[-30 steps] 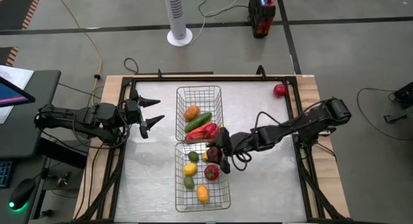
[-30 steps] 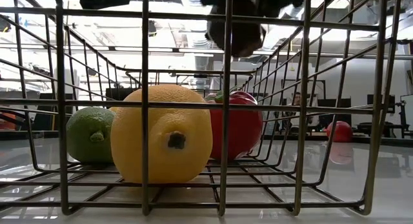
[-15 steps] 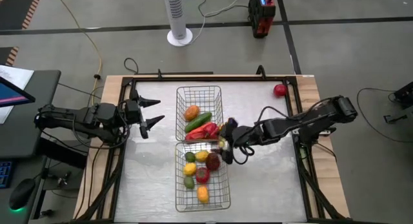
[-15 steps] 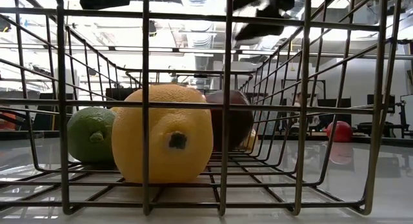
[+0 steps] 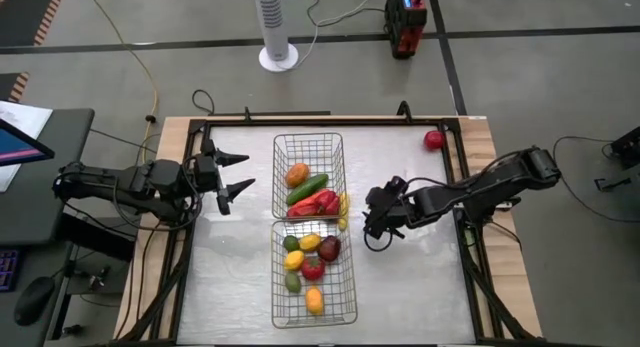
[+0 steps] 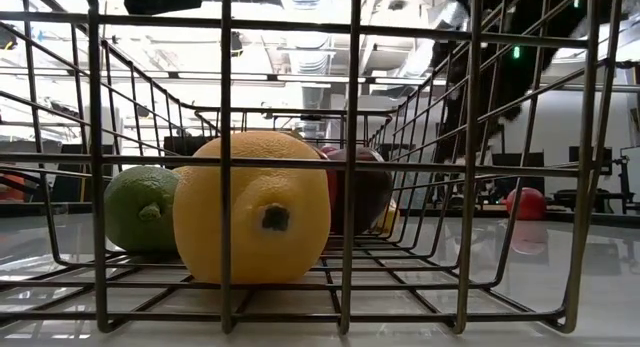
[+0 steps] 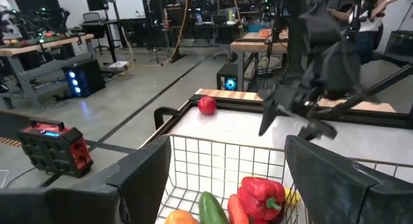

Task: Sort produce into baskets
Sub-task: Put the corn into the top wire basket

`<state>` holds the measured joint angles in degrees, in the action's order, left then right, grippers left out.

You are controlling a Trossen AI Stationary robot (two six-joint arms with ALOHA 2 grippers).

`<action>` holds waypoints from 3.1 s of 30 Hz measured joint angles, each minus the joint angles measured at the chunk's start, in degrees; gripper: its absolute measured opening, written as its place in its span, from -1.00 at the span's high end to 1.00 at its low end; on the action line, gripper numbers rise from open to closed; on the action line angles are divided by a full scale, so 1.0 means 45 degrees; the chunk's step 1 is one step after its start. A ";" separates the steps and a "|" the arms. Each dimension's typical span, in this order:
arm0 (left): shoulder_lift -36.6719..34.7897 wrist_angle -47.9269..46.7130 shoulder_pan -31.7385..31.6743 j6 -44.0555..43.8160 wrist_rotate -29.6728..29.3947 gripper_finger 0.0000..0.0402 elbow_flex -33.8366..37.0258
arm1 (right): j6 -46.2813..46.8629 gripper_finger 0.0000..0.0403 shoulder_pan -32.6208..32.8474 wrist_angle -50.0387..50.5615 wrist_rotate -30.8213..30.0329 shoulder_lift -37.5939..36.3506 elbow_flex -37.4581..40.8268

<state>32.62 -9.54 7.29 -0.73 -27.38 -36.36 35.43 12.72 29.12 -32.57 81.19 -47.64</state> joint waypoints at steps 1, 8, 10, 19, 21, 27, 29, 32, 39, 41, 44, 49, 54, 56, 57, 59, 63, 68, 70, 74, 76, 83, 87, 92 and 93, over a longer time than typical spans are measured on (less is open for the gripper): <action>0.0005 0.0000 0.0000 0.0000 0.0000 -0.45 0.0000 | 0.0031 -0.87 -0.0092 -0.0798 0.0209 0.0004 0.0479; 0.0005 0.0000 0.0000 -0.0005 -0.0005 -0.45 0.0000 | -0.0380 -0.87 -0.0736 -0.5436 0.1501 0.0020 0.2963; 0.0005 0.0000 0.0000 -0.0001 -0.0009 -0.45 0.0000 | -0.0648 -0.87 -0.0836 -0.6215 0.1537 0.0072 0.3179; 0.0005 0.0002 0.0000 0.0004 -0.0068 -0.45 0.0000 | -0.1666 -0.87 -0.0958 -0.9137 0.2224 0.1414 0.3188; 0.0005 0.0000 0.0000 0.0004 -0.0067 -0.45 0.0000 | -0.1924 -0.87 -0.1045 -0.9327 0.2250 0.1922 0.2962; 0.0002 0.0000 0.0000 0.0005 -0.0063 -0.45 0.0000 | -0.2952 -0.87 -0.1213 -0.9347 0.2169 0.2940 0.2001; 0.0005 0.0000 0.0000 0.0011 -0.0063 -0.45 0.0000 | -0.3020 -0.87 -0.1349 -0.9332 0.2164 0.3110 0.1820; 0.0004 -0.0005 0.0000 0.0104 -0.0063 -0.45 0.0000 | -0.3023 -0.87 -0.1645 -0.9299 0.2190 0.3277 0.1788; 0.0005 -0.0080 0.0000 0.0102 -0.0058 -0.45 0.0000 | -0.2652 -0.87 -0.1863 -0.6307 0.2244 0.2626 0.1782; 0.0005 -0.0104 0.0000 0.0149 -0.0058 -0.45 0.0000 | -0.2328 -0.87 -0.1858 -0.5391 0.2147 0.2125 0.1754; 0.0005 -0.0083 0.0000 0.0197 -0.0065 -0.45 0.0000 | -0.2217 -0.87 -0.1862 -0.4763 0.2021 0.1532 0.1744; 0.0005 0.0005 0.0000 0.0141 -0.0077 -0.45 0.0000 | -0.2280 -0.77 -0.1848 -0.4609 0.2018 0.1382 0.1744; 0.0001 0.0000 0.0000 0.0019 -0.0078 -0.45 0.0000 | -0.2250 -0.59 -0.2010 -0.4865 0.2030 0.2050 0.1744; 0.0005 0.0000 0.0000 0.0019 -0.0082 -0.45 0.0000 | -0.2224 -0.54 -0.2116 -0.5092 0.2190 0.2464 0.1744; 0.0000 0.0005 0.0000 0.0019 -0.0082 -0.45 0.0000 | -0.2213 -0.52 -0.2142 -0.5291 0.2370 0.2712 0.1744; 0.0005 -0.0004 0.0000 0.0034 -0.0082 -0.45 0.0000 | -0.2256 -0.50 -0.2219 -0.5690 0.2537 0.3085 0.1717; 0.0005 -0.0005 0.0000 0.0049 -0.0083 -0.45 0.0000 | -0.2270 -0.45 -0.2247 -0.5917 0.2489 0.3389 0.1700; 0.0005 -0.0010 0.0000 0.0218 -0.0087 -0.45 0.0000 | -0.2339 -0.27 -0.2256 -0.5511 0.2303 0.2763 0.1745; 0.0005 -0.0029 0.0000 0.0238 -0.0087 -0.45 0.0000 | -0.2363 -0.15 -0.2256 -0.5115 0.2262 0.2351 0.1783; 0.0005 -0.0034 0.0000 0.0232 -0.0087 -0.45 0.0000 | -0.2175 0.17 -0.2261 -0.4710 0.2033 0.1668 0.1756; 0.0005 -0.0034 0.0000 0.0223 -0.0087 -0.45 0.0000 | -0.1945 0.33 -0.2236 -0.4666 0.1965 0.1423 0.1763; 0.0005 -0.0029 0.0000 0.0141 -0.0087 -0.45 0.0000 | -0.1406 0.38 -0.1972 -0.3803 0.1748 0.0141 0.1763; 0.0005 -0.0029 0.0000 0.0194 -0.0092 -0.45 0.0000 | -0.0112 0.35 -0.1715 -0.2246 0.0342 -0.1102 0.1754; 0.0005 -0.0016 0.0000 0.0194 -0.0092 -0.45 0.0000 | 0.0987 0.29 -0.1049 -0.2282 -0.1280 -0.2448 0.1754; 0.0005 -0.0015 0.0003 0.0194 -0.0092 -0.45 0.0000 | 0.0904 0.29 -0.0842 -0.2639 -0.1515 -0.2606 0.1754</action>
<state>32.64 -9.61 7.30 0.14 -27.79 -36.36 39.49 8.93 17.24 -39.39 69.47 -39.75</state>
